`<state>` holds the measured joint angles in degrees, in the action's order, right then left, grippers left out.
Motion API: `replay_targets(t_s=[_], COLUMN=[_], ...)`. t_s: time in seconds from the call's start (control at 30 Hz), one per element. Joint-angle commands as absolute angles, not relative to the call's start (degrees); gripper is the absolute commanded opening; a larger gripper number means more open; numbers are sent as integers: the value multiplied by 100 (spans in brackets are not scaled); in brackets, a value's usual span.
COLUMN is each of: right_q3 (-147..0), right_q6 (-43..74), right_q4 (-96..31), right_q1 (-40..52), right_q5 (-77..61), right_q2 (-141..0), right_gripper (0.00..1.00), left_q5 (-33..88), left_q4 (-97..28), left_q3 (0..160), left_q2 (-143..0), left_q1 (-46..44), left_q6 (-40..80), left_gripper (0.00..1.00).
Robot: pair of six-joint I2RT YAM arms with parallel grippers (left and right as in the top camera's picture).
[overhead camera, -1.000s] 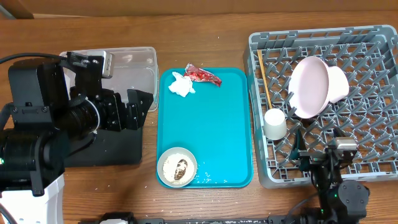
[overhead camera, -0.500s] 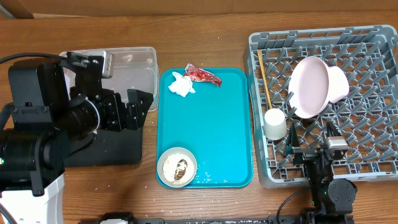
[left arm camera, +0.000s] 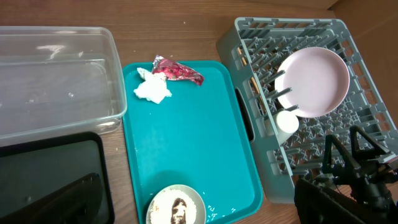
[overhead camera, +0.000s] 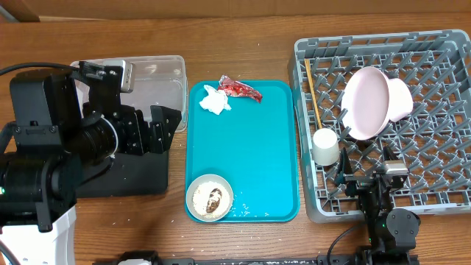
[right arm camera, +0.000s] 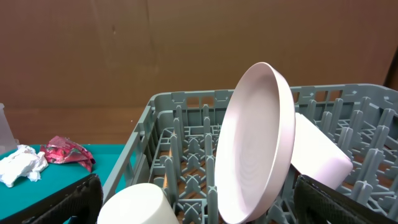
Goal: Sort waste into correct bins and load items into the dishwasher
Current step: 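Reach the left gripper to the red wrapper on the teal tray and grasp it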
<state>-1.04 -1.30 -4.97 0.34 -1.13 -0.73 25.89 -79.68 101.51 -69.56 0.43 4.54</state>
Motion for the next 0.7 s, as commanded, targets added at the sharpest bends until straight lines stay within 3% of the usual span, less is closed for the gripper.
replay_targets(t_s=[0.0, 0.2, 0.33, 0.4, 0.57, 0.67], right_q3=[-47, -47, -47, -47, -47, -47], right_q6=[-154, -154, -154, -154, -154, -154], right_q4=[-473, -473, -473, -473, -473, -475], right_q1=[-8, -8, -8, -8, -8, -8], right_q5=[-119, -119, -119, -119, -119, -119], right_q2=[-30, -30, -30, -30, -30, -30], right_gripper=[100, 100, 100, 100, 100, 100], left_q5=[2639, 2982, 3339, 2945, 491, 246], left_q4=[-7948, -7977, -7269, -7120, -7004, -6547], left_q3=[10217, 10217, 10206, 10206, 10206, 10208], left_q2=[-6973, -6973, -7159, -7391, -8486, -9262], left_q1=[73, 73, -222, -617, -1890, -2322], left_q6=[530, 1135, 1420, 1426, 1789, 1769], left_gripper=[100, 100, 100, 100, 100, 100])
